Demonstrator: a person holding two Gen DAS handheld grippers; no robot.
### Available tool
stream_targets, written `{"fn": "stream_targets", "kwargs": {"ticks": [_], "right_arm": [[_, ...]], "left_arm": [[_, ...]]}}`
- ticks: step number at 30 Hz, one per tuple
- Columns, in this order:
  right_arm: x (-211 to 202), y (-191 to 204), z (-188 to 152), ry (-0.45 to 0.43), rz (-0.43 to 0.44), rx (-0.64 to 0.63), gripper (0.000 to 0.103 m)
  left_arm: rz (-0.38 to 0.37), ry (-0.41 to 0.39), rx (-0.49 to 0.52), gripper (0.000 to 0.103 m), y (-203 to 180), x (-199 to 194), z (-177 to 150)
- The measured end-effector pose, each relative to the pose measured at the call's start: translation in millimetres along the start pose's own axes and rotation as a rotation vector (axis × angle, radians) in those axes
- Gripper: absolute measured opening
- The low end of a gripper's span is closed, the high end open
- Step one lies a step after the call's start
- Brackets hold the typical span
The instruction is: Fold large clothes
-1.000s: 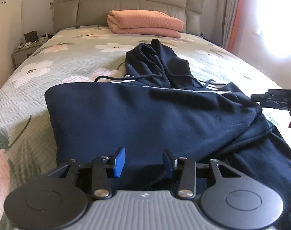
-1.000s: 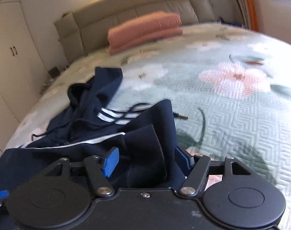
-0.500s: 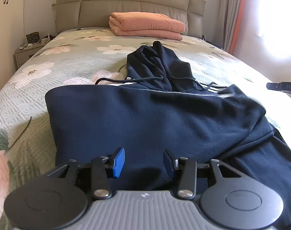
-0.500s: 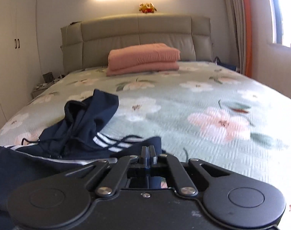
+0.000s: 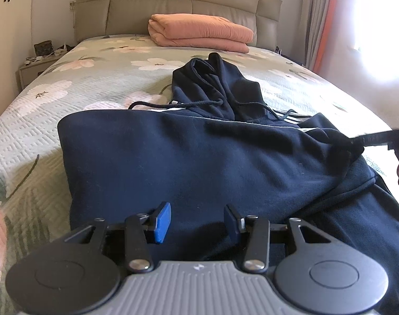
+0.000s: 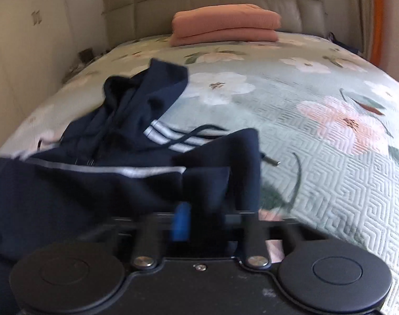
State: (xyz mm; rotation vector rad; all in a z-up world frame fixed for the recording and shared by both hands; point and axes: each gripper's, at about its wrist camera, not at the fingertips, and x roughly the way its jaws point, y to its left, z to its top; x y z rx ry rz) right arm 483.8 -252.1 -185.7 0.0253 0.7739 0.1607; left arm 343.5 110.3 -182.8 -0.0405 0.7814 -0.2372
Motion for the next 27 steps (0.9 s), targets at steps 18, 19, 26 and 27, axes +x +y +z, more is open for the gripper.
{"fn": "stream_targets", "kwargs": {"ticks": [18, 19, 26, 27], "right_arm": [[-11.7, -8.0, -9.1, -0.01, -0.205, -0.06, 0.04], [-19.6, -7.9, -7.0, -0.052, -0.212, -0.048, 0.04], [-31.3, 38.3, 8.2, -0.135, -0.12, -0.158, 0.014], [-20.4, 43.6, 5.2, -0.094, -0.124, -0.192, 0.007]], "left_arm": [[-0.015, -0.003, 0.024, 0.05, -3.9, 3.1, 4.1], [-0.017, -0.014, 0.017, 0.05, -1.2, -0.1, 5.9], [-0.023, -0.065, -0.117, 0.05, 22.1, 7.5, 24.8], [0.0, -0.048, -0.113, 0.048, 21.9, 14.7, 24.1]]}}
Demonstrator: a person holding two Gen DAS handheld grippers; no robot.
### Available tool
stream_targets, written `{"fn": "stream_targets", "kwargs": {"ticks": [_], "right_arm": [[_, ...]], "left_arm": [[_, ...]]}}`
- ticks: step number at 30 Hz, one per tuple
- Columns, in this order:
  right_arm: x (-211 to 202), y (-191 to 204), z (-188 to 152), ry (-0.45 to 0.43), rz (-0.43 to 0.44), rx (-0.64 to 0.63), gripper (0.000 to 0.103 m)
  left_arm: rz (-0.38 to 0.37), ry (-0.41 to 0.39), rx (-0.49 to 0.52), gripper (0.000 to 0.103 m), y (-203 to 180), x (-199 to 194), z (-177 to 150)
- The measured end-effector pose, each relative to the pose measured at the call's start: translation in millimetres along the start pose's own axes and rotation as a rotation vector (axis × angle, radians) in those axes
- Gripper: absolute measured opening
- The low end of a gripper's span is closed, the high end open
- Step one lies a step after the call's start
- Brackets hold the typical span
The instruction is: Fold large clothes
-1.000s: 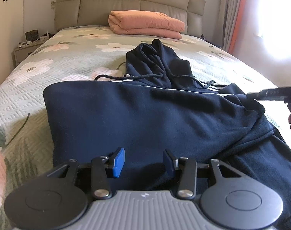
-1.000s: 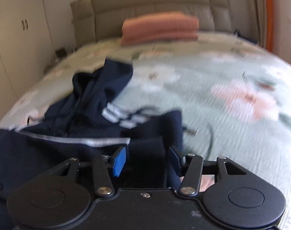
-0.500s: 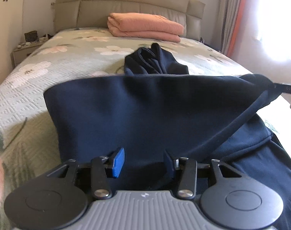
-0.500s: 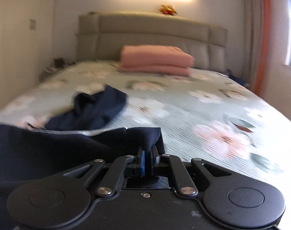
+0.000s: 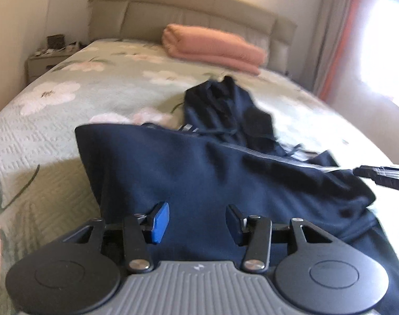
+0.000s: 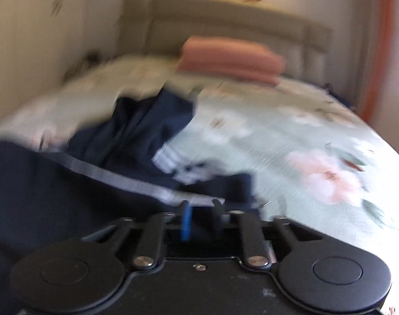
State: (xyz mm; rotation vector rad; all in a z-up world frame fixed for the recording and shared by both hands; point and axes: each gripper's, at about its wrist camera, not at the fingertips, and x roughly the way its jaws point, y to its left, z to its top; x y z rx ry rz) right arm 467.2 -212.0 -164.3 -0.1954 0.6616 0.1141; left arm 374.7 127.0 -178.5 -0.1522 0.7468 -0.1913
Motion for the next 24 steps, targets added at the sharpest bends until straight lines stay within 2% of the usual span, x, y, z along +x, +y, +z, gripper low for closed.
{"fn": "stream_targets", "kwargs": {"ticks": [2, 4, 6, 8, 10, 11, 12, 15, 19, 23, 24], "right_arm": [[20.7, 6.7, -11.5, 0.087, -0.008, -0.015, 0.007], [37.5, -0.7, -24.2, 0.163, 0.007, 0.035, 0.006], [35.8, -1.4, -22.6, 0.161, 0.014, 0.038, 0.007], [32.8, -1.4, -11.4, 0.161, 0.022, 0.046, 0.008], [25.4, -2.0, 6.4, 0.096, 0.092, 0.071, 0.009], [22.4, 1.3, 17.6, 0.058, 0.11, 0.068, 0.016], [25.4, 7.1, 32.3, 0.023, 0.104, 0.053, 0.03], [51.8, 20.7, 69.8, -0.07, 0.12, 0.054, 0.033], [119.8, 29.8, 112.4, -0.159, 0.131, 0.161, 0.038], [171.3, 39.5, 140.7, -0.172, 0.119, 0.196, 0.039], [183.4, 42.4, 147.2, -0.176, 0.124, 0.203, 0.045]], "left_arm": [[0.044, 0.034, 0.04, 0.046, -2.9, 13.9, -7.8], [0.068, 0.012, 0.099, 0.047, -9.8, 15.9, -16.6], [0.098, -0.02, 0.159, 0.05, -18.2, 15.7, -24.0], [0.105, -0.052, 0.174, 0.051, -20.8, 15.9, -29.3], [0.097, -0.069, 0.169, 0.052, -19.3, 15.1, -32.1], [0.091, -0.077, 0.163, 0.052, -18.2, 15.0, -33.4], [0.086, -0.088, 0.159, 0.052, -17.6, 15.2, -34.5], [0.081, -0.121, 0.162, 0.053, -17.1, 12.7, -40.6], [0.065, -0.146, 0.159, 0.057, -16.0, 9.5, -43.5], [0.061, -0.202, 0.154, 0.063, -15.7, 0.5, -46.4], [0.059, -0.22, 0.153, 0.066, -15.1, -2.3, -46.8]]}}
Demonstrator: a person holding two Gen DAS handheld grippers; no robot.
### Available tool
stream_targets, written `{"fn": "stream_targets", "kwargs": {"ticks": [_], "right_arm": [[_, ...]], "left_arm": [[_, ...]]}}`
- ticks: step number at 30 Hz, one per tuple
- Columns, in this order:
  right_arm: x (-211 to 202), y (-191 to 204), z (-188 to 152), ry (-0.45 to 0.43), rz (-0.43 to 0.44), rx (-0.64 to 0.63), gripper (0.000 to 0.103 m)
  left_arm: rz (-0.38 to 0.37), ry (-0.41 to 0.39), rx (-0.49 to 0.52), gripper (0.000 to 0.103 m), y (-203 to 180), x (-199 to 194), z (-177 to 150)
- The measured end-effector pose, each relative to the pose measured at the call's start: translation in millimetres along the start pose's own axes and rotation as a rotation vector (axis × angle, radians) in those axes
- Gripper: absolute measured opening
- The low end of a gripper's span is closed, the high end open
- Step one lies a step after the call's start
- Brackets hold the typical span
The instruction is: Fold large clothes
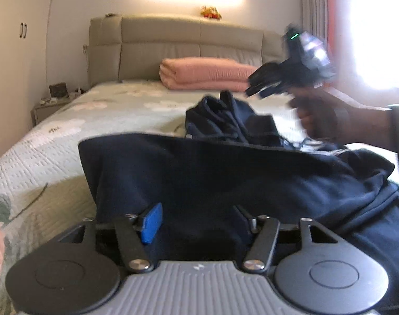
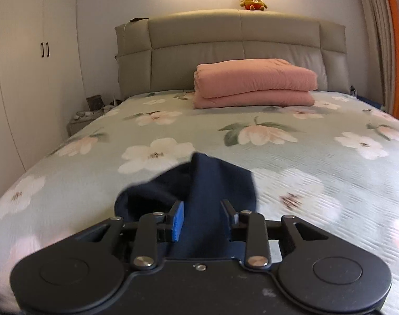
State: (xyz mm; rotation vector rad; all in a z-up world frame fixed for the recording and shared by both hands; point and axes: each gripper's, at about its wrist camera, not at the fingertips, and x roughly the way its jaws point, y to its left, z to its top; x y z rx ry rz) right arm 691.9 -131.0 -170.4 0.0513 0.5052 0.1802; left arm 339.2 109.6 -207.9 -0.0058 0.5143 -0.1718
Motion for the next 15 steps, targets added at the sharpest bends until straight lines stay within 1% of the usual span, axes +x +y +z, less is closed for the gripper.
{"fn": "stream_targets", "kwargs": {"ticks": [1, 2, 3, 4, 5, 7, 9, 10, 11, 12, 15], "right_arm": [[12.2, 2.9, 3.9, 0.001, -0.003, 0.001, 0.051], [24.3, 5.5, 7.4, -0.001, -0.01, 0.001, 0.06], [33.9, 8.2, 10.8, -0.019, -0.028, 0.001, 0.065], [43.7, 10.1, 13.5, -0.034, -0.045, -0.004, 0.067], [56.6, 11.9, 15.6, -0.032, -0.059, -0.019, 0.068], [77.4, 15.7, 16.0, -0.009, -0.128, -0.034, 0.068], [93.3, 15.2, 14.1, 0.017, -0.194, -0.033, 0.066], [100.3, 14.2, 13.5, 0.042, -0.198, -0.034, 0.06], [104.5, 13.5, 13.4, 0.061, -0.178, -0.031, 0.027], [105.5, 14.2, 13.7, 0.068, -0.15, -0.034, 0.011], [76.8, 21.4, 16.0, -0.045, -0.145, -0.095, 0.01]], "left_arm": [[-0.001, -0.022, -0.004, 0.067, 0.8, -3.1, -0.7], [-0.002, -0.045, -0.014, 0.067, 2.4, -6.4, -1.8], [-0.005, -0.062, -0.025, 0.068, 4.9, -9.0, -1.8], [-0.019, -0.089, -0.048, 0.07, 9.4, -12.0, -4.2], [-0.029, -0.098, -0.073, 0.07, 13.6, -12.3, -4.6], [-0.055, -0.111, -0.133, 0.07, 24.3, -13.2, -5.1], [-0.07, -0.122, -0.166, 0.069, 30.0, -14.5, -5.5], [-0.071, -0.129, -0.172, 0.069, 31.1, -15.4, -6.0], [-0.07, -0.132, -0.173, 0.069, 31.1, -15.4, -6.0], [-0.068, -0.132, -0.171, 0.069, 31.0, -16.6, -7.0], [-0.065, -0.132, -0.168, 0.069, 31.1, -16.9, -8.3]]}}
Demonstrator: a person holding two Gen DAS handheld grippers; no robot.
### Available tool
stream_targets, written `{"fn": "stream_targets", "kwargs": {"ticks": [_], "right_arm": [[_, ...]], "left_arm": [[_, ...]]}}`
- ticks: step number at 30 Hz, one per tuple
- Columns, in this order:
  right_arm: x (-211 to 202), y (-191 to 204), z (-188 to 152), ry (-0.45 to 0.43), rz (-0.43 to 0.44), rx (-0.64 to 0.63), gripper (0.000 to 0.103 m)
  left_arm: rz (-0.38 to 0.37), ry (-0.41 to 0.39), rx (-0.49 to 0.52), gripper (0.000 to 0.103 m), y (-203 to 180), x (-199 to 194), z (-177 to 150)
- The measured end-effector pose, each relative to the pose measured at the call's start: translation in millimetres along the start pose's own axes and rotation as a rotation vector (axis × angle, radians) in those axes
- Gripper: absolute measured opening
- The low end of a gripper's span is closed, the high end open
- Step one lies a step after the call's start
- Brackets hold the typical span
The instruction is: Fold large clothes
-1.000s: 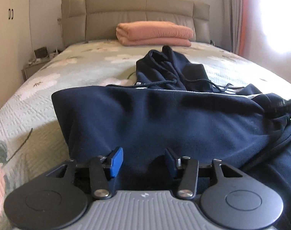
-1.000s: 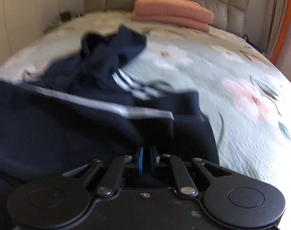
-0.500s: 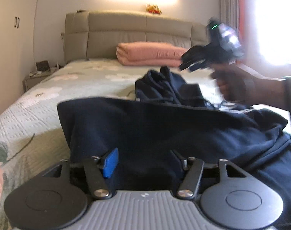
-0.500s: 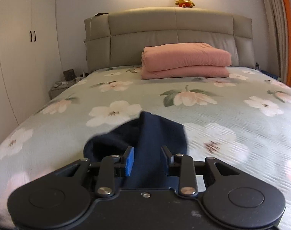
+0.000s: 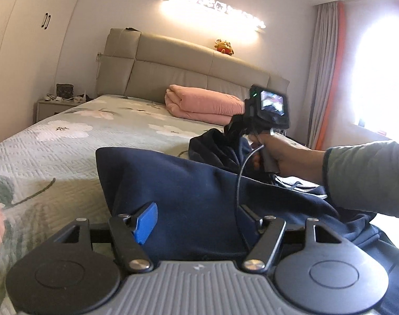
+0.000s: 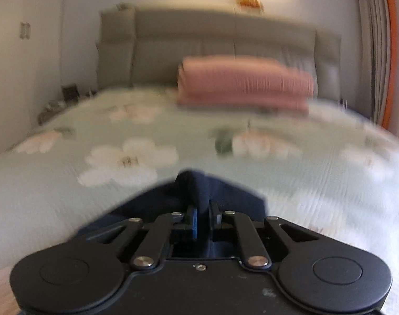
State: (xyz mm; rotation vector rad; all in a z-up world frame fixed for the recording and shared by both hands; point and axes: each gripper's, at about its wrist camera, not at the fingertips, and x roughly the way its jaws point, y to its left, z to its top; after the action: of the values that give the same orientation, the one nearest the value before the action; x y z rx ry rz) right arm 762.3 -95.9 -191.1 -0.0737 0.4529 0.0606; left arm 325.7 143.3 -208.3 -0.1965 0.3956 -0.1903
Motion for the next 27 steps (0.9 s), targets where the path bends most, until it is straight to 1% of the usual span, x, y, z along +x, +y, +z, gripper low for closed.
{"fn": "stream_targets", "kwargs": {"ticks": [1, 3, 4, 6, 9, 11, 13, 14, 15, 16, 18, 20, 21, 22, 23, 24, 25, 26, 27], "right_arm": [[-14.0, -1.6, 2.6, -0.038, -0.002, -0.011, 0.01], [-44.8, -10.0, 10.1, -0.101, 0.034, 0.013, 0.01], [-66.1, -14.8, 14.3, -0.129, 0.05, 0.028, 0.01], [-113.0, -23.3, 22.1, -0.17, 0.109, 0.053, 0.01], [-200.1, -26.2, 29.1, -0.244, 0.196, 0.018, 0.01], [-263.1, -26.9, 31.2, -0.28, 0.268, -0.003, 0.01], [-327.0, -27.1, 25.2, -0.331, 0.324, -0.054, 0.01], [-357.0, -27.2, 19.0, -0.344, 0.355, -0.089, 0.009], [-385.0, -28.9, 11.2, -0.35, 0.386, -0.115, 0.009], [-409.3, -31.6, 1.3, -0.344, 0.406, -0.127, 0.009], [-450.7, -37.3, -25.5, -0.311, 0.434, -0.163, 0.01], [-477.9, -40.5, -58.9, -0.245, 0.414, -0.211, 0.011], [-489.0, -43.1, -79.1, -0.203, 0.394, -0.236, 0.028], [-496.7, -46.9, -98.7, -0.158, 0.372, -0.246, 0.04], [-503.9, -51.6, -119.1, -0.107, 0.348, -0.256, 0.067], [-506.8, -56.7, -134.9, -0.072, 0.326, -0.249, 0.074], [-508.2, -63.2, -148.7, -0.038, 0.307, -0.226, 0.074], [-507.0, -69.2, -159.6, 0.009, 0.288, -0.204, 0.074], [-503.8, -73.7, -165.9, 0.039, 0.261, -0.194, 0.074]], "left_arm": [[0.0, 0.0, -0.003, 0.069, 0.6, 0.3, 0.0], [-0.002, 0.001, -0.01, 0.069, 2.5, 0.7, 0.5], [-0.001, 0.004, -0.014, 0.069, 3.2, 1.6, 0.8], [0.009, 0.012, -0.014, 0.069, 2.6, 1.8, 0.7], [0.046, 0.024, 0.021, 0.067, -5.8, 1.5, 3.7], [0.067, 0.03, 0.059, 0.067, -15.4, -4.5, 12.4], [0.054, 0.023, 0.053, 0.068, -23.3, -24.0, 26.8], [0.042, 0.001, 0.047, 0.071, -27.2, -40.0, 35.8], [0.042, -0.023, 0.053, 0.078, -31.1, -55.6, 44.1], [0.051, -0.042, 0.071, 0.08, -35.8, -70.7, 51.7], [0.053, -0.069, 0.114, 0.089, -46.0, -102.1, 63.4], [0.026, -0.058, 0.135, 0.091, -54.0, -123.4, 69.1], [0.013, -0.041, 0.15, 0.092, -58.9, -131.3, 69.7], [0.0, -0.014, 0.187, 0.092, -65.5, -138.7, 67.7], [-0.006, 0.013, 0.236, 0.095, -72.2, -143.9, 64.6], [-0.011, 0.048, 0.296, 0.097, -79.2, -149.1, 58.3], [-0.033, 0.103, 0.355, 0.097, -85.0, -154.0, 50.6], [-0.092, 0.2, 0.416, 0.096, -89.8, -158.0, 39.9], [-0.141, 0.274, 0.455, 0.092, -91.7, -162.4, 28.4]]}}
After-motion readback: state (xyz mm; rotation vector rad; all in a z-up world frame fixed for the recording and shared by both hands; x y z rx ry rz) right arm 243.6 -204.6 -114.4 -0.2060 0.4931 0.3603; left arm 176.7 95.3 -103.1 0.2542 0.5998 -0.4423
